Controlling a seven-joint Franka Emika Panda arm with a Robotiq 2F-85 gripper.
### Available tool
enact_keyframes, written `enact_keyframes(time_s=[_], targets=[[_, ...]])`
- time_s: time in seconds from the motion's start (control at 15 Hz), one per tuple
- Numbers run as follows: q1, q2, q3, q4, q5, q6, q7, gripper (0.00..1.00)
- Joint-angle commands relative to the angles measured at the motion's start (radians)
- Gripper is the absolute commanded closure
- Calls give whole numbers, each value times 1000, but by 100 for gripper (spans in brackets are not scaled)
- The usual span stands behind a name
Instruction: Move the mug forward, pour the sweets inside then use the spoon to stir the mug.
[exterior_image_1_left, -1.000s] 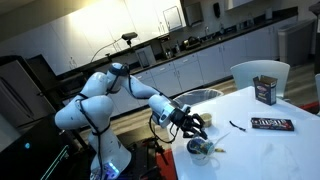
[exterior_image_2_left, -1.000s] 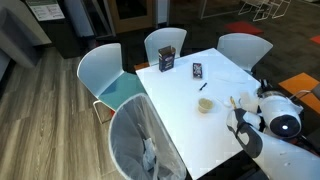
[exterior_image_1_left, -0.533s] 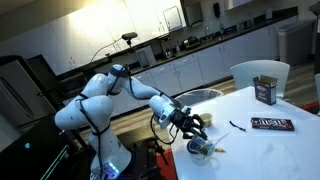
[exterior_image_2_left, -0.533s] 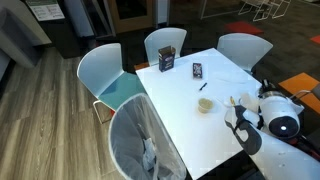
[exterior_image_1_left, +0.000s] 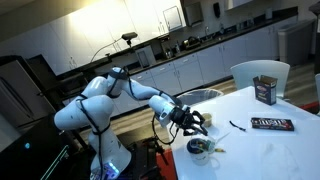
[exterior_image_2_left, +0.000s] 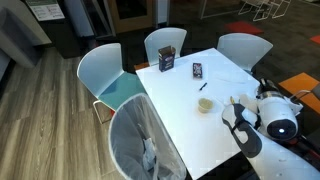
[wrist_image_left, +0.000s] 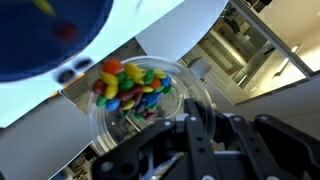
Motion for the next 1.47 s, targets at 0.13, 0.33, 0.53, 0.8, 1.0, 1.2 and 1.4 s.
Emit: enact_keyframes(time_s=[0.13, 0.33, 0.53, 0.8, 1.0, 1.2, 1.4], targets=[[44, 44, -44, 24, 114, 0, -151, 99], [45, 40, -52, 35, 143, 0, -204, 99], [27, 4, -57, 52, 134, 0, -237, 99], [-2, -53, -51, 88, 103, -1, -242, 99], [-28, -85, -43, 105, 91, -4, -241, 99], [-57, -123, -37, 105, 83, -5, -238, 99], [-89, -183, -22, 91, 34, -6, -194, 99]])
